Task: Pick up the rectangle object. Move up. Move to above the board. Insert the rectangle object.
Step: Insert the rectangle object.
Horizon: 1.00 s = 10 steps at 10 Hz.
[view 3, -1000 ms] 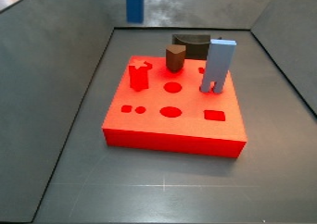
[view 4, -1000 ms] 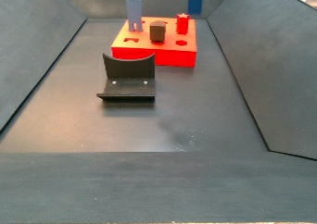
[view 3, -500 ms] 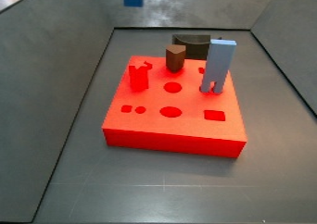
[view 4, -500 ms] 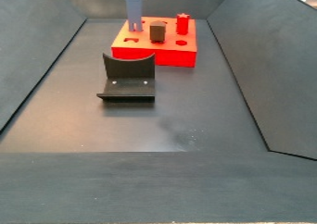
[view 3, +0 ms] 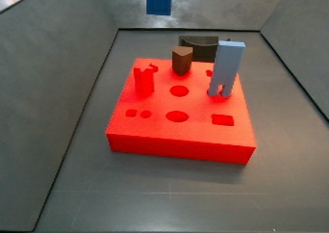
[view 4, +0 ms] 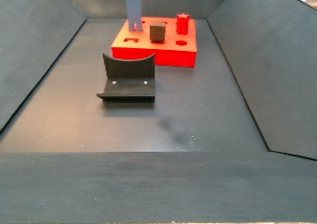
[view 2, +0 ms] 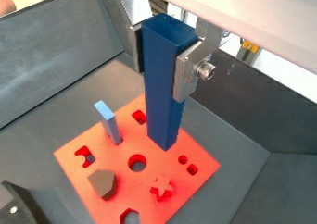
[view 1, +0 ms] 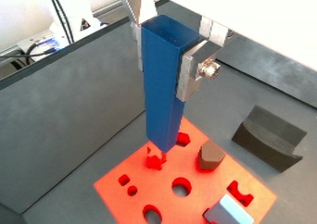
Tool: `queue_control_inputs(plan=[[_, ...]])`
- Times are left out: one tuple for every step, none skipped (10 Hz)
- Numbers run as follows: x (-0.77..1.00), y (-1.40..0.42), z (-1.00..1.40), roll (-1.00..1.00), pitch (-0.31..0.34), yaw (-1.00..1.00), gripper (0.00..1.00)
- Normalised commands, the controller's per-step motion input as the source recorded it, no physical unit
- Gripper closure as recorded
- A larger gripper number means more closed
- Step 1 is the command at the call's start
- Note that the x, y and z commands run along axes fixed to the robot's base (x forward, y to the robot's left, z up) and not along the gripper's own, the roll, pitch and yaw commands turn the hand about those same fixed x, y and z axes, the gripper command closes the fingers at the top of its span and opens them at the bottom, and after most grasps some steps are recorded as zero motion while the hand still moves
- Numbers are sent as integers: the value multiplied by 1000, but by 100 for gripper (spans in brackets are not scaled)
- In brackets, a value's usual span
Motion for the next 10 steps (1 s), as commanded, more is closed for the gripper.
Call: queue_control_inputs(plan=[[0,0,0,0,-6,0,100],[0,-6,0,0,-36,0,100],[191,-9,-63,1,0,0,100],[1000,-217,-123,64,51,0,100],[1000,-231,-151,60,0,0,100],[1000,-234,-157,51,0,0,100],[1000,-271,-151,49,0,0,100],[1000,-260,-169,44,0,0,100],[1000,-203,-206,46,0,0,100],[1000,-137,-269,69,0,0,100]])
